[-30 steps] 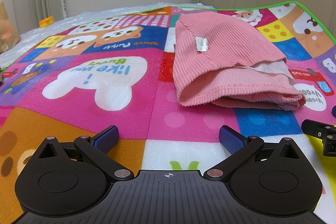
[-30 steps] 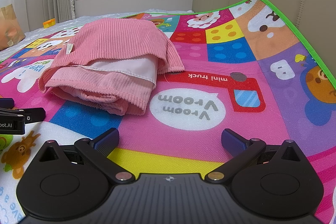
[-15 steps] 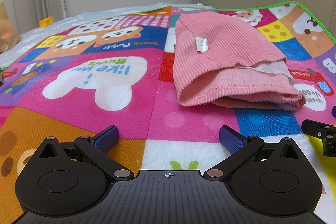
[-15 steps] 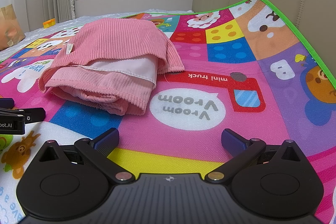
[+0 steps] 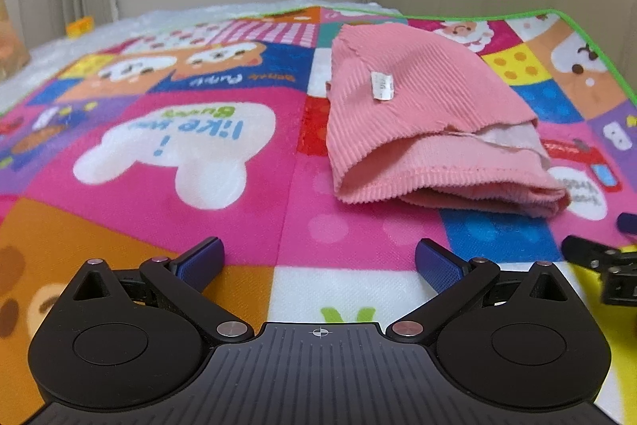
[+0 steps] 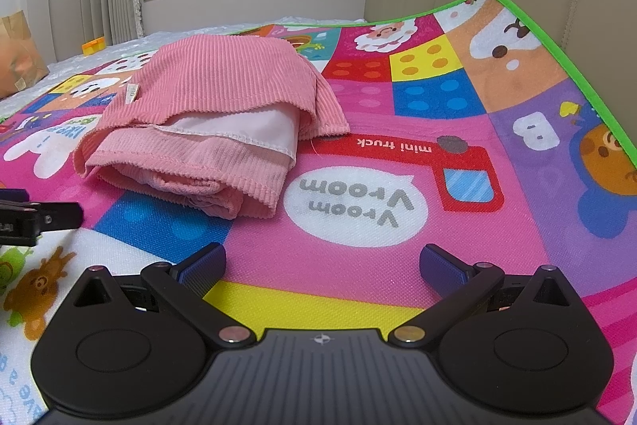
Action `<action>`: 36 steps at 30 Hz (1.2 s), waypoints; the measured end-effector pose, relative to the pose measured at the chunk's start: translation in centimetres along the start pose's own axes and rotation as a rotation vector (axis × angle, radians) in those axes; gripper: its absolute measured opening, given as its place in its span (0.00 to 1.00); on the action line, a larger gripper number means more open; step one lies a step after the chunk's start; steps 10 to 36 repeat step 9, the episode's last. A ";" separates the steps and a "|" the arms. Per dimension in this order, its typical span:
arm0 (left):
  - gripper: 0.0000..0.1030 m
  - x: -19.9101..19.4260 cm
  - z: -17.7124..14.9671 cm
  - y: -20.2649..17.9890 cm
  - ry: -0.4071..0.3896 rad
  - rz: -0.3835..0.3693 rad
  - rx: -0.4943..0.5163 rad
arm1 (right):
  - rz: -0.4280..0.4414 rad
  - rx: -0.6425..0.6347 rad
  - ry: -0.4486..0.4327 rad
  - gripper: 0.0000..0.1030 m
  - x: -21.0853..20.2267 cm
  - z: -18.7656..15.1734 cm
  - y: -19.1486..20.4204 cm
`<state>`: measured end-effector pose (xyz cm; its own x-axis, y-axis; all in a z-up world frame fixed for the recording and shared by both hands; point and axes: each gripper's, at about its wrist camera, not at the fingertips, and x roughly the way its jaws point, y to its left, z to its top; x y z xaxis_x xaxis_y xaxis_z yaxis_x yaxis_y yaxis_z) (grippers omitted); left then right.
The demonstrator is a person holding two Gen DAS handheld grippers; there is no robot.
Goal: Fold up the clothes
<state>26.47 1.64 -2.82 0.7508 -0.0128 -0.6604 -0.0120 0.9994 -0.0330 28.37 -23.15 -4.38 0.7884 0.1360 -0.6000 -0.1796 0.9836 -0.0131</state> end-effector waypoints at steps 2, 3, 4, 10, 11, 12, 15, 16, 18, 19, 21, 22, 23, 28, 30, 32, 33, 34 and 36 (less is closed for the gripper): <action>1.00 -0.3 -0.1 -0.6 0.020 0.015 0.031 | 0.001 0.001 -0.003 1.00 0.0 -0.1 0.0; 1.00 -0.3 -0.2 -0.7 0.011 0.015 0.036 | 0.004 0.004 -0.005 1.00 0.0 -0.1 -0.1; 1.00 -0.3 -0.4 -0.8 0.002 0.014 0.038 | 0.008 0.009 -0.007 1.00 0.0 -0.1 -0.2; 1.00 -0.7 -0.6 -0.3 -0.021 0.014 0.007 | 0.016 0.013 -0.004 1.00 -0.1 0.0 -0.4; 1.00 -0.7 -0.6 -0.3 -0.021 0.014 0.007 | 0.016 0.013 -0.004 1.00 -0.1 0.0 -0.4; 1.00 -0.7 -0.6 -0.3 -0.021 0.014 0.007 | 0.016 0.013 -0.004 1.00 -0.1 0.0 -0.4; 1.00 -0.7 -0.6 -0.3 -0.021 0.014 0.007 | 0.016 0.013 -0.004 1.00 -0.1 0.0 -0.4; 1.00 -0.7 -0.6 -0.3 -0.021 0.014 0.007 | 0.016 0.013 -0.004 1.00 -0.1 0.0 -0.4; 1.00 -0.7 -0.6 -0.3 -0.021 0.014 0.007 | 0.016 0.013 -0.004 1.00 -0.1 0.0 -0.4; 1.00 -0.7 -0.6 -0.3 -0.021 0.014 0.007 | 0.016 0.013 -0.004 1.00 -0.1 0.0 -0.4; 1.00 -0.7 -0.6 -0.3 -0.021 0.014 0.007 | 0.016 0.013 -0.004 1.00 -0.1 0.0 -0.4; 1.00 -0.7 -0.6 -0.3 -0.021 0.014 0.007 | 0.016 0.013 -0.004 1.00 -0.1 0.0 -0.4; 1.00 -0.7 -0.6 -0.3 -0.021 0.014 0.007 | 0.016 0.013 -0.004 1.00 -0.1 0.0 -0.4; 1.00 -0.7 -0.6 -0.3 -0.021 0.014 0.007 | 0.016 0.013 -0.004 1.00 -0.1 0.0 -0.4; 1.00 -0.7 -0.6 -0.3 -0.021 0.014 0.007 | 0.016 0.013 -0.004 1.00 -0.1 0.0 -0.4; 1.00 -0.7 -0.6 -0.3 -0.021 0.014 0.007 | 0.016 0.013 -0.004 1.00 -0.1 0.0 -0.4; 1.00 -0.7 -0.6 -0.3 -0.021 0.014 0.007 | 0.016 0.013 -0.004 1.00 -0.1 0.0 -0.4; 1.00 -0.7 -0.6 -0.3 -0.021 0.014 0.007 | 0.016 0.013 -0.004 1.00 -0.1 0.0 -0.4; 1.00 -0.7 -0.6 -0.3 -0.021 0.014 0.007 | 0.016 0.013 -0.004 1.00 -0.1 0.0 -0.4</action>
